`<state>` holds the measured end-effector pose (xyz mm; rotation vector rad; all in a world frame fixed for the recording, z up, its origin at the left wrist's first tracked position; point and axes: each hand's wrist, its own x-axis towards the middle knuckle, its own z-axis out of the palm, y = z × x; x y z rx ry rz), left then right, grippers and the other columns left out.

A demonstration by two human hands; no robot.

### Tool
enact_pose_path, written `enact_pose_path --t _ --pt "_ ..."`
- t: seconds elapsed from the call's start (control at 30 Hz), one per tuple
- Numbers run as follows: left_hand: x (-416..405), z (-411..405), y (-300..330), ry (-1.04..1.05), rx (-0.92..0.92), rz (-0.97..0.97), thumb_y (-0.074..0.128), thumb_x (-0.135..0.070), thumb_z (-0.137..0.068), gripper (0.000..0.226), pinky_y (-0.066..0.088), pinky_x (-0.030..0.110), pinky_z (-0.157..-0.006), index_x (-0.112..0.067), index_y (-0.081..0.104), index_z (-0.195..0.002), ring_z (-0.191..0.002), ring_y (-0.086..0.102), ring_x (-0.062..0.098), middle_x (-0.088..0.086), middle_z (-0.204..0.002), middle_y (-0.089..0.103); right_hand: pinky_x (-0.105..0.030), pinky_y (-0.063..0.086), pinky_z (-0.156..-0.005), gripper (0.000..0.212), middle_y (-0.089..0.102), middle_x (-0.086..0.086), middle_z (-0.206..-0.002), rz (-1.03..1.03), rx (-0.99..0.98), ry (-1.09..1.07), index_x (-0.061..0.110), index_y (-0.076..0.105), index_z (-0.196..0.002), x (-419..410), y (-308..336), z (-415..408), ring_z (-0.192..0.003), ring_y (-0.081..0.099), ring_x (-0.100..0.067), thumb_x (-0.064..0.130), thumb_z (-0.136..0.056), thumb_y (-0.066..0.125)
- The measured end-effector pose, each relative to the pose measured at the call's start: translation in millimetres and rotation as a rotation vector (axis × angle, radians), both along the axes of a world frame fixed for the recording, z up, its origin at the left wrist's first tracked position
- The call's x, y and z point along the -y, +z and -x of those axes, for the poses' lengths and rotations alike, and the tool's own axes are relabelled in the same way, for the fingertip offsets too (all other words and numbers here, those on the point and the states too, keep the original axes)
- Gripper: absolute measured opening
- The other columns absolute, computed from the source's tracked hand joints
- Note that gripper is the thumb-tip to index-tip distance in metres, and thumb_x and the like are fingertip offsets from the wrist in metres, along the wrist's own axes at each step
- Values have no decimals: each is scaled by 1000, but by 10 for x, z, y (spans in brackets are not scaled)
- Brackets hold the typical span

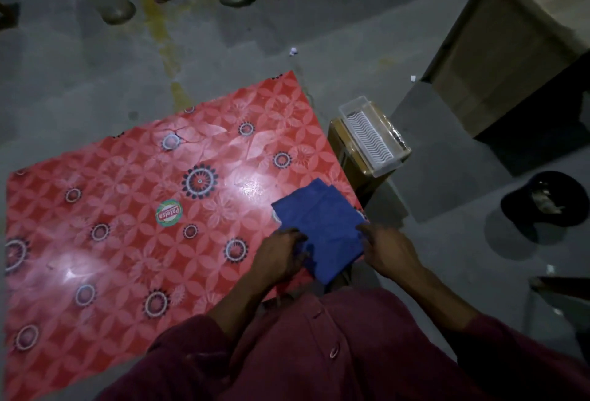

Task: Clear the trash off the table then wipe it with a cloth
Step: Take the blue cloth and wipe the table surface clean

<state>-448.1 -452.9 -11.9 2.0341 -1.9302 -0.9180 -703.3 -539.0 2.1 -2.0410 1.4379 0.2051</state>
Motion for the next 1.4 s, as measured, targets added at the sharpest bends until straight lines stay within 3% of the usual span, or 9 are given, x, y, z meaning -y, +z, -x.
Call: enact_pose_path --t 0.13,0.3,0.5,0.63,0.8,0.9,1.07,1.2,1.4 --pt "98 -181 -192 223 23 89 54 -34 -84 53 53 40 -97 -14 65 -132 -125 62 34 14 -138 63 -44 46 -107 52 53 -14 -149 232 93 200 17 54 -144 76 -292 -477 -135 53 -34 41 -97 54" --pt "227 -321 -462 335 93 98 49 -34 -95 55 48 48 -108 -12 51 -145 -144 43 36 22 -155 44 -73 0 -120 89 -5 -9 -172 233 -13 393 34 7 -163 48 -739 -724 -158 -11 -31 82 -92 31" --pt "368 -413 -673 344 304 115 40 -36 -103 51 45 54 -106 -7 47 -144 -144 41 40 26 -156 39 -75 5 -118 87 7 -12 -171 366 -33 582 30 16 -162 53 -835 -281 -158 2 -36 79 -94 36" --pt "466 -455 -756 396 373 130 38 -39 -102 57 35 58 -112 -7 42 -149 -148 34 40 26 -160 34 -76 12 -115 88 4 -15 -171 290 -88 492 26 12 -163 226 -881 -298 -158 0 -37 78 -95 33" --pt "576 -663 -966 504 468 117 31 -48 -105 63 24 61 -119 -9 34 -155 -152 27 37 22 -164 28 -70 3 -121 86 4 -12 -171 371 16 805 30 13 -163 336 -977 -181 -159 0 -31 78 -95 34" --pt "522 -703 -1062 527 509 123 31 -51 -106 64 18 59 -122 -12 29 -158 -155 22 33 19 -166 25 -72 11 -118 86 6 -12 -171 355 22 697 28 15 -163 421 -991 -232 -159 2 -31 78 -95 34" --pt "524 -682 -1057 562 562 183 35 -50 -106 62 17 55 -124 -14 33 -157 -155 24 29 16 -165 28 -69 3 -121 82 7 -12 -171 392 139 1034 29 18 -162 583 -1038 -166 -159 3 -29 75 -96 33" --pt "527 -675 -1067 568 581 196 35 -50 -106 62 17 54 -124 -14 34 -157 -155 25 29 15 -165 29 -70 12 -119 85 10 -14 -171 394 106 837 27 18 -162 674 -1065 -325 -159 6 -32 74 -95 39" --pt "563 -674 -1064 578 604 202 37 -50 -105 62 20 54 -123 -14 37 -156 -154 27 29 15 -164 32 -66 6 -123 78 10 -12 -171 397 217 1145 30 22 -161 911 -1051 -266 -159 6 -28 73 -98 36"
